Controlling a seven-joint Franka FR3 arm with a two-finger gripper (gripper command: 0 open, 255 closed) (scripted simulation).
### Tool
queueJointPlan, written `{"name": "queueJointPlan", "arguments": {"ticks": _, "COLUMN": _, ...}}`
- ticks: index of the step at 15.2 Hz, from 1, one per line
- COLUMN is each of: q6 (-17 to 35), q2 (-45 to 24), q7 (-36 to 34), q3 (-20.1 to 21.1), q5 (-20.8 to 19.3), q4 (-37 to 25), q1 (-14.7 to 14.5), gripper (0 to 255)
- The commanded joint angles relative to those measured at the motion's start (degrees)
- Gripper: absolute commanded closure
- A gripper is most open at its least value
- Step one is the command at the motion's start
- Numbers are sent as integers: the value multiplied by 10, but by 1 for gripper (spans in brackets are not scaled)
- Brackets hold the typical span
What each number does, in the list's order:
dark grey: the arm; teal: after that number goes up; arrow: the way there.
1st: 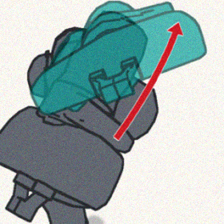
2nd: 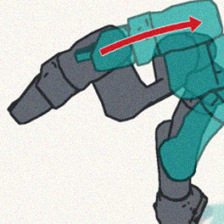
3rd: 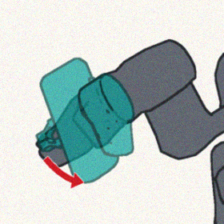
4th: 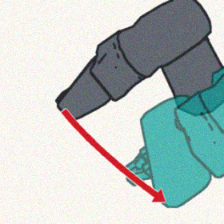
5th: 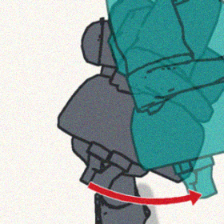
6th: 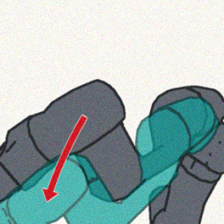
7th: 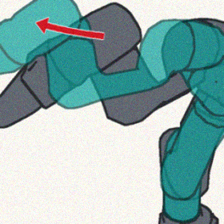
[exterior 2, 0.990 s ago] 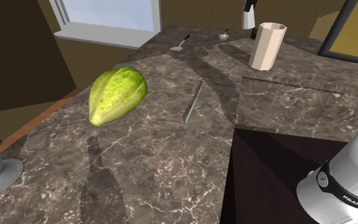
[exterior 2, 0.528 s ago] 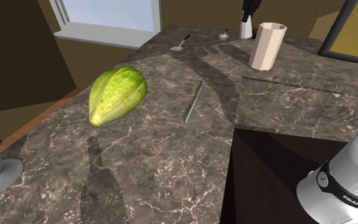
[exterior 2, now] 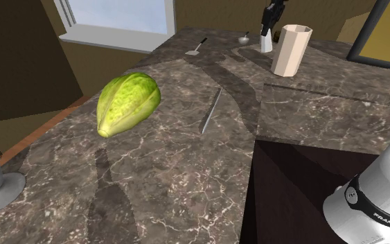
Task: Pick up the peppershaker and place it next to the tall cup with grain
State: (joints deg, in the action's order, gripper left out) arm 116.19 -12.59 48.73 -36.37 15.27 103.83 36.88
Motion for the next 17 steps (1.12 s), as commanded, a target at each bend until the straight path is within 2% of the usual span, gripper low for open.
{"name": "queueJointPlan", "arguments": {"ticks": 1, "q6": 12, "q2": -6, "q7": 5, "q3": 1, "q5": 6, "q4": 7, "q1": 1, "gripper": 255}}
{"name": "queueJointPlan", "arguments": {"ticks": 15, "q6": 102, "q2": -55, "q7": 42, "q3": 18, "q5": 52, "q4": 61, "q1": 12, "gripper": 255}}
{"name": "queueJointPlan", "arguments": {"ticks": 17, "q6": 102, "q2": -55, "q7": 42, "q3": 18, "q5": 52, "q4": 61, "q1": 12, "gripper": 255}}
